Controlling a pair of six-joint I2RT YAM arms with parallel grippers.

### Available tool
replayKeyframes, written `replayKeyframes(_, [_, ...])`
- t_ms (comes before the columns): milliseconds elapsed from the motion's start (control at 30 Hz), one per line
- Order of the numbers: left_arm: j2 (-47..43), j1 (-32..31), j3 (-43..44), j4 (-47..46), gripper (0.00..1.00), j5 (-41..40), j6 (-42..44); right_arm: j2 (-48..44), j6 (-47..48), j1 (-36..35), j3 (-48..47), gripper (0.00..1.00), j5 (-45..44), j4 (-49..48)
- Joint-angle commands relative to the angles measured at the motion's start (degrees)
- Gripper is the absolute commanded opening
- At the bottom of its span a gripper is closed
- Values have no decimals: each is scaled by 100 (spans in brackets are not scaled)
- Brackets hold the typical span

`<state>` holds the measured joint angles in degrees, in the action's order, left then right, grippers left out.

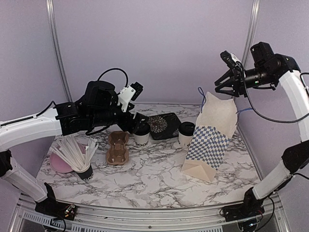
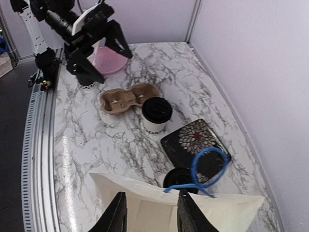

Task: Pack the takeout coffee

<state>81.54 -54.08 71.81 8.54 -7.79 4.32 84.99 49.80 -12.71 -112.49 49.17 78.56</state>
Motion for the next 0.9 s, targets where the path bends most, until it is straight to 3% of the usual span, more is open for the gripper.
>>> replayKeyframes(0, [-89,-35,210,96,85,338,35,480,-397,901,-887,34,-7,-313])
replayKeyframes(100, [-94,-65,213,91,85,475,6,544,-1338,1558,-635,34,-753,-1529])
replayKeyframes(200, [-95,-97,210,87,85,619,-9,384,-1948,1836,252,32,-1925,-2866])
replayKeyframes(333, [-93,-168,210,94,85,707,-18,539,-2022,1937,964,32,-2560,-3353])
replayKeyframes(600, [-37,-242,199,87,85,762,-10,711,-1907,2038,2091,34,-2449,-3679])
replayKeyframes(867, [-28,-278,193,87,85,762,14,739,-509,2369,2724,36,-1007,-3342])
